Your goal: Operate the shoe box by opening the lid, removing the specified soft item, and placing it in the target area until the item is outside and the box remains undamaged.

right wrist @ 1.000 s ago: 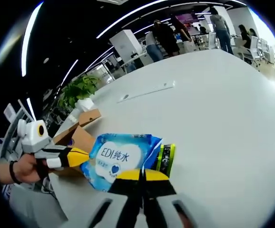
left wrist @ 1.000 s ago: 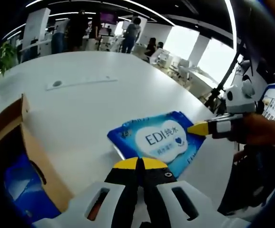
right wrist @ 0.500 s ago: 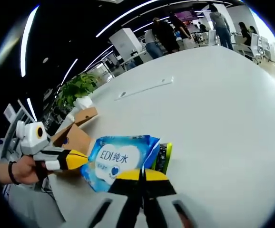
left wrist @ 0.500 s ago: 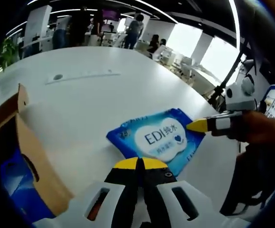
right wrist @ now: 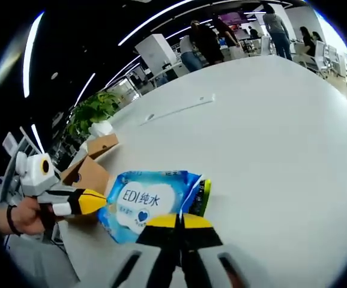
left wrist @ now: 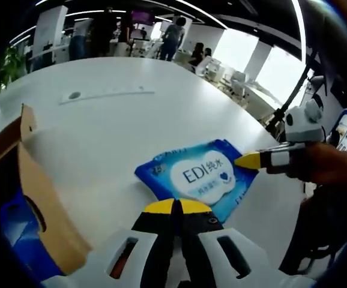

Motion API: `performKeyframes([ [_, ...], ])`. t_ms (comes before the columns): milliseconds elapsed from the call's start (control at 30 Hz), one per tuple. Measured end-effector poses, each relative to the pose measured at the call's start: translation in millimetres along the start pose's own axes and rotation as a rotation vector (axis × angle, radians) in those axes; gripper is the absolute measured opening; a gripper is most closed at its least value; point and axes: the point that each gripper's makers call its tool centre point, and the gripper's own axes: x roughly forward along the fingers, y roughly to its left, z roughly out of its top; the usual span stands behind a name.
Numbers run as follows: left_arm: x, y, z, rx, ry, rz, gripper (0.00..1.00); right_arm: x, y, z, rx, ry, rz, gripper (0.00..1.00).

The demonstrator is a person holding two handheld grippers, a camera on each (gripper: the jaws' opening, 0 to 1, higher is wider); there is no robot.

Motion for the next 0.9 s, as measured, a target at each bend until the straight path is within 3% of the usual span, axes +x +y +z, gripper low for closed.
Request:
performKeyframes([
  [467,-9.1,6.3,-1.1,-0.023,0.028,0.022,0.01,-3.0,-7.8,-0.5,0.013,-0.004,-0.063,0.02],
  [600,-13.8,2.5,-4.8,-0.015,0.033,0.013,0.03,-10.4,-13.1,1.4,0.066,-0.038,-0.090,0.03],
  [767,-20.4,-1.5,-4.1,-0.030,0.021,-0.002,0.08,-19.2,-12.8,1.3,0.064,-0.048,-0.110,0.05],
  [900,-30.2,-6.5,-0.9,-0.022,-0.004,-0.018,0.11,-28.7,-15.4,3.2,0.108,-0.102,-0.134,0.06],
])
